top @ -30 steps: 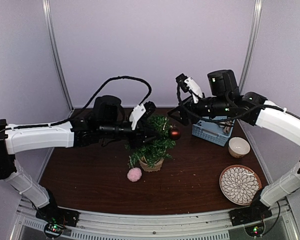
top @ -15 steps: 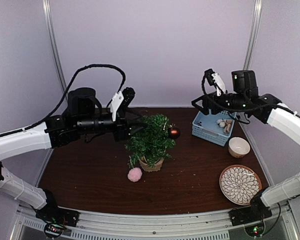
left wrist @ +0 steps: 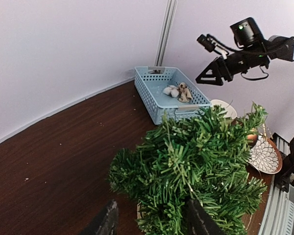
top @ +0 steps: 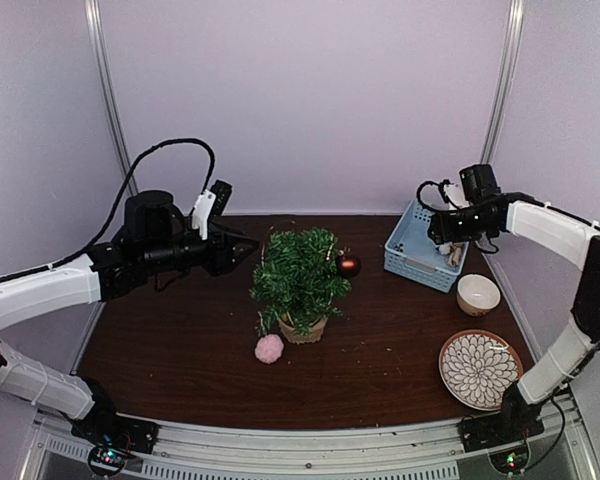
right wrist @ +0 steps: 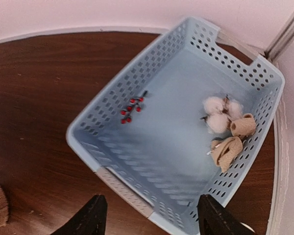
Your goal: Decorate the small christmas tree
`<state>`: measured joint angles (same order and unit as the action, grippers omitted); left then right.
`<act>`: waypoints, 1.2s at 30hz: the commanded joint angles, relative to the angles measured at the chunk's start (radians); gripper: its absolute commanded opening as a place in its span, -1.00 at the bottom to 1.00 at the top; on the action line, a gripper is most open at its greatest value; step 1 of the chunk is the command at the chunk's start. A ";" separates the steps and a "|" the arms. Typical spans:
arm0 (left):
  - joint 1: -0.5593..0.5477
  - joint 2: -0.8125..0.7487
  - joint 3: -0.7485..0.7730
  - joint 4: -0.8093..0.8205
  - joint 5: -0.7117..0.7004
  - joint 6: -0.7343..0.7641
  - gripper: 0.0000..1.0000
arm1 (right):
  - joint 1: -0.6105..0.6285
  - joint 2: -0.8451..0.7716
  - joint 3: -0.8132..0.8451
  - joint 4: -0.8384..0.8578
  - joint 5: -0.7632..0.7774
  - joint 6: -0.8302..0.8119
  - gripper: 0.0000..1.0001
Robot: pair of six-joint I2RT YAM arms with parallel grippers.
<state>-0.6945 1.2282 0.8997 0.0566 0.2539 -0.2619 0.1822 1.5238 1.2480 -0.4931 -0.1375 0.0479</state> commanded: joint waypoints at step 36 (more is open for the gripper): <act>0.018 0.070 0.004 0.094 -0.040 0.012 0.00 | -0.130 0.752 0.566 -0.075 0.243 -0.097 -0.49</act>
<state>-0.6861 1.2900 0.8921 0.1043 0.2230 -0.2615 0.0589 2.2608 1.7721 -0.5495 0.1341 -0.0521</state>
